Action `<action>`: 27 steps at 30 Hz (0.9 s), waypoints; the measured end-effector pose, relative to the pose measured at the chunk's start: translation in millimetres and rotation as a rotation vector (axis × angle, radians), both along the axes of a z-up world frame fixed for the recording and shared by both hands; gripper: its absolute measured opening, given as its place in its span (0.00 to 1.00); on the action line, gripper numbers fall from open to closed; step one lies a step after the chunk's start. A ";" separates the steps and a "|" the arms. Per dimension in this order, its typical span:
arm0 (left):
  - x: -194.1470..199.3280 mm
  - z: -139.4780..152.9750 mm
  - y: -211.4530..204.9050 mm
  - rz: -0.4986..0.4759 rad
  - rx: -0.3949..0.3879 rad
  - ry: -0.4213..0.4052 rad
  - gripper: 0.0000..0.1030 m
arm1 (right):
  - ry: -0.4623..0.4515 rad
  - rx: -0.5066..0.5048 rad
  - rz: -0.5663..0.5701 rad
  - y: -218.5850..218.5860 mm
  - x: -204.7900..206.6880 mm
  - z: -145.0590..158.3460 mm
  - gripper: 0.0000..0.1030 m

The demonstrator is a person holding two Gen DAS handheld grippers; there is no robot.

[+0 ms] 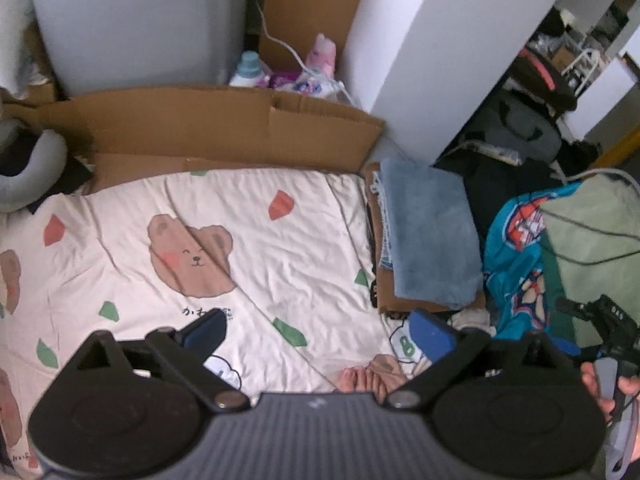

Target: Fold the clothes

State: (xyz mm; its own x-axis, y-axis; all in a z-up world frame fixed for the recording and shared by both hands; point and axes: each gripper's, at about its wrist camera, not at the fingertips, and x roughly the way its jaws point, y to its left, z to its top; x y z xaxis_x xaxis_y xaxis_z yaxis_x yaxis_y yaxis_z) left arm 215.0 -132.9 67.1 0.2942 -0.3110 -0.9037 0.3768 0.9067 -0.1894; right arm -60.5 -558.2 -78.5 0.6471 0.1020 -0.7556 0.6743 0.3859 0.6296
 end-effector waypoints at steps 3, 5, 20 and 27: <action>-9.6 14.5 9.5 -0.007 -0.012 -0.016 0.99 | 0.013 -0.017 0.042 3.9 3.6 20.3 0.99; -15.8 21.0 15.6 -0.003 0.003 -0.024 0.99 | 0.016 -0.036 0.056 8.3 5.6 32.7 0.99; -31.5 32.5 96.9 0.159 0.013 0.016 0.99 | 0.052 -0.103 0.171 65.4 38.7 104.8 0.99; -42.1 40.9 138.3 0.199 -0.013 -0.010 0.99 | 0.041 -0.134 0.256 107.5 67.7 145.2 0.99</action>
State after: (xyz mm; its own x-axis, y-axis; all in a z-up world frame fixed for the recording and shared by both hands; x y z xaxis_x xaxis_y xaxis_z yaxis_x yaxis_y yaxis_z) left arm 172.9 5.4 108.1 0.3600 -0.2574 -0.8967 0.1919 0.9611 -0.1988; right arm 7.2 -450.7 66.7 0.5814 0.1560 -0.7985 0.5680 0.6248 0.5356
